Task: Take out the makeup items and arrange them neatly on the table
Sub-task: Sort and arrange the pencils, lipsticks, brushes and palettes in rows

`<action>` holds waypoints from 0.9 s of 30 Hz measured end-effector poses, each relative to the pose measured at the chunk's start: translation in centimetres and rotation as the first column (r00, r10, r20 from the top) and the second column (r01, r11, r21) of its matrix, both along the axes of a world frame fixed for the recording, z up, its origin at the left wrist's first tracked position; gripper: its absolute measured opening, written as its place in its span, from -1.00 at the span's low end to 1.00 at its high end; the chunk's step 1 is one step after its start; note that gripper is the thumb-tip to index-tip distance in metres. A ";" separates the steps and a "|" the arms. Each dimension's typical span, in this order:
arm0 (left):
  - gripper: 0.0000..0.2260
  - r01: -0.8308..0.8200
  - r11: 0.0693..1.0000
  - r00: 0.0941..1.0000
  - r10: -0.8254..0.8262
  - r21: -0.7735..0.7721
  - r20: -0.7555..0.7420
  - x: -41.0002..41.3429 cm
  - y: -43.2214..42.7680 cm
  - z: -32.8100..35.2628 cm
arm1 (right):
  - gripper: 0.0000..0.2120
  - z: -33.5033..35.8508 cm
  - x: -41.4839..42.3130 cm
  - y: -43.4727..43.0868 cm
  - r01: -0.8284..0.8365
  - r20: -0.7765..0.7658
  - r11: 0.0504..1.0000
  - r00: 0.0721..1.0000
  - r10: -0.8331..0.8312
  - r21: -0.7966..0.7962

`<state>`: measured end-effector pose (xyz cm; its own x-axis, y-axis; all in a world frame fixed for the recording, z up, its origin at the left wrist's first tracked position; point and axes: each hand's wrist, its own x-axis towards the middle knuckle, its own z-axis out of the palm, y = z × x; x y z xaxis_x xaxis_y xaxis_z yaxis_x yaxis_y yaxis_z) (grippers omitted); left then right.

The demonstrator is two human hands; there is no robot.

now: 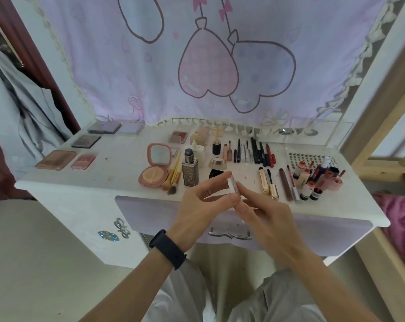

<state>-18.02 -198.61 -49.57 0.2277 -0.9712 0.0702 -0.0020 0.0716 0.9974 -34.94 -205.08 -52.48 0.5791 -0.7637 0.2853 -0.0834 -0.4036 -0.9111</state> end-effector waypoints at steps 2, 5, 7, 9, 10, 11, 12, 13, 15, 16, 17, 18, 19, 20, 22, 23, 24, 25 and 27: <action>-0.50 -0.013 1.000 0.998 0.013 0.002 -0.065 0.0 0.0 -0.3 | -0.52 -0.5 0.8 0.8 0.067 -0.035 0.991 0.997 -0.071 -0.116; -0.50 -0.018 1.000 0.991 0.019 0.006 -0.134 0.0 0.1 -0.8 | -0.49 -1.0 1.9 1.6 0.158 -0.030 0.971 0.986 -0.166 -0.181; -0.58 -0.035 0.999 0.980 0.035 0.004 -0.196 0.1 0.2 -1.2 | -0.49 -0.8 2.4 1.7 0.228 0.024 0.972 0.974 -0.227 -0.055; -0.72 -0.067 0.998 0.949 0.065 0.004 -0.309 0.3 0.4 -1.5 | -0.46 -0.4 2.4 1.3 0.292 0.056 0.954 0.954 -0.295 0.063; -0.75 -0.074 0.997 0.926 0.073 0.010 -0.369 0.5 0.6 -1.6 | -0.39 -0.3 2.3 1.1 0.310 0.048 0.948 0.948 -0.314 0.074; -0.74 -0.073 0.997 0.905 0.074 0.020 -0.419 0.7 0.8 -1.7 | -0.34 -0.2 2.2 1.0 0.307 0.032 0.947 0.950 -0.311 0.091; -0.72 -0.064 0.997 0.886 0.072 0.033 -0.458 0.8 1.0 -1.7 | -0.32 -0.2 2.2 0.9 0.297 0.013 0.946 0.954 -0.301 0.132; -0.70 -0.053 0.998 0.874 0.068 0.045 -0.482 1.0 1.1 -1.8 | -0.33 -0.2 2.2 0.9 0.280 0.004 0.939 0.958 -0.286 0.199; -0.69 -0.026 0.998 0.862 0.052 0.059 -0.504 1.3 1.4 -1.9 | -0.36 -0.4 2.3 0.7 0.243 0.006 0.926 0.967 -0.255 0.291; -0.68 -0.009 0.998 0.862 0.041 0.066 -0.505 1.4 1.4 -1.9 | -0.37 -0.4 2.3 0.6 0.232 0.003 0.923 0.969 -0.245 0.308; -0.65 0.007 0.997 0.864 0.032 0.075 -0.503 1.8 1.6 -2.0 | -0.38 -0.4 2.4 0.6 0.221 -0.005 0.919 0.973 -0.232 0.328; -0.62 0.023 0.996 0.870 0.023 0.087 -0.493 2.2 1.7 -2.0 | -0.39 -0.5 2.5 0.5 0.206 -0.017 0.913 0.977 -0.214 0.352; -0.58 0.040 0.994 0.883 0.012 0.102 -0.469 2.8 1.9 -2.1 | -0.40 -0.5 2.5 0.5 0.188 -0.031 0.905 0.981 -0.191 0.381; -0.55 0.059 0.991 0.907 -0.002 0.123 -0.422 3.4 2.2 -2.0 | -0.41 -0.7 2.6 0.6 0.166 -0.041 0.897 0.986 -0.164 0.410; -0.45 0.100 0.975 0.971 -0.052 0.197 -0.234 4.8 2.8 -1.7 | -0.44 -1.0 2.8 0.9 0.128 -0.058 0.877 0.992 -0.114 0.463; -0.38 0.110 0.961 0.994 -0.099 0.254 -0.055 5.5 3.0 -1.5 | -0.44 -1.1 3.0 1.1 0.110 -0.062 0.867 0.994 -0.092 0.485; -0.30 0.102 0.942 0.971 -0.164 0.320 0.173 6.1 3.2 -1.2 | -0.44 -1.2 3.3 1.3 0.091 -0.059 0.857 0.996 -0.071 0.508; -0.23 0.078 0.927 0.892 -0.229 0.366 0.389 6.6 3.4 -1.1 | -0.44 -1.3 3.8 1.6 0.073 -0.050 0.843 0.997 -0.055 0.533; -0.18 0.028 0.932 0.710 -0.274 0.362 0.648 7.2 3.7 -1.2 | -0.47 -1.2 4.9 2.1 0.046 -0.029 0.804 0.999 -0.036 0.593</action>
<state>-10.83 -194.94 -50.78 0.0850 -0.9839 -0.1573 -0.7009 -0.1713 0.6923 -30.06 -203.03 -53.69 0.5435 -0.8044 -0.2397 -0.1032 0.2194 -0.9702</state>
